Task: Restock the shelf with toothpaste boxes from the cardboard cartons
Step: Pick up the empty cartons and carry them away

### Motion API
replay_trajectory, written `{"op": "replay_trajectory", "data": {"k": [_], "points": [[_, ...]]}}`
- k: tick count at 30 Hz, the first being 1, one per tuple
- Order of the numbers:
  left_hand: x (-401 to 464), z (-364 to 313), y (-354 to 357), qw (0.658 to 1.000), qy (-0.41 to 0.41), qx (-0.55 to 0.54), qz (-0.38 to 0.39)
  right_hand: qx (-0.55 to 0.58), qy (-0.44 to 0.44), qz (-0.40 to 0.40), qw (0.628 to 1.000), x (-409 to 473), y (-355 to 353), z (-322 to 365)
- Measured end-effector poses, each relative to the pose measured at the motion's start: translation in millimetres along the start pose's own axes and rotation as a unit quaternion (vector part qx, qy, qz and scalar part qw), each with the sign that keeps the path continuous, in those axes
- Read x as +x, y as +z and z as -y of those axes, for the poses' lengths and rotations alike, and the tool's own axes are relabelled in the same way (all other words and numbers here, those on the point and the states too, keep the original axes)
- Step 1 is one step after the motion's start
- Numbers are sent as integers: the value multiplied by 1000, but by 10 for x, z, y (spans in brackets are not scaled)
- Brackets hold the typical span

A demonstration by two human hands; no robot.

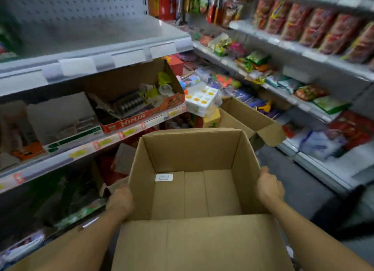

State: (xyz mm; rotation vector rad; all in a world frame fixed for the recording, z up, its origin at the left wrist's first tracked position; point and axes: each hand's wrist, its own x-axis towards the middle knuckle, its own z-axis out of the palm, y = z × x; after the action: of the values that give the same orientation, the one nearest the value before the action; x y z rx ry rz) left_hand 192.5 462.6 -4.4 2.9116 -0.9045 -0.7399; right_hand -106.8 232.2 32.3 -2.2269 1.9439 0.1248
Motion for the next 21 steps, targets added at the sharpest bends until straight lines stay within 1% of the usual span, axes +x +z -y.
{"op": "replay_trajectory", "data": {"k": [5, 10, 16, 21], "points": [[377, -758, -139, 999, 18, -36, 23, -12, 30, -15, 999, 538, -229, -245], [859, -1407, -234, 997, 49, -36, 56, 0, 51, -24, 998, 1188, -418, -298], [1345, -1994, -297, 995, 50, -54, 65, -25, 59, -16, 998, 1985, -502, -311], [1584, -2314, -245, 993, 50, -14, 106, -36, 39, -18, 998, 2550, -471, -362]]}}
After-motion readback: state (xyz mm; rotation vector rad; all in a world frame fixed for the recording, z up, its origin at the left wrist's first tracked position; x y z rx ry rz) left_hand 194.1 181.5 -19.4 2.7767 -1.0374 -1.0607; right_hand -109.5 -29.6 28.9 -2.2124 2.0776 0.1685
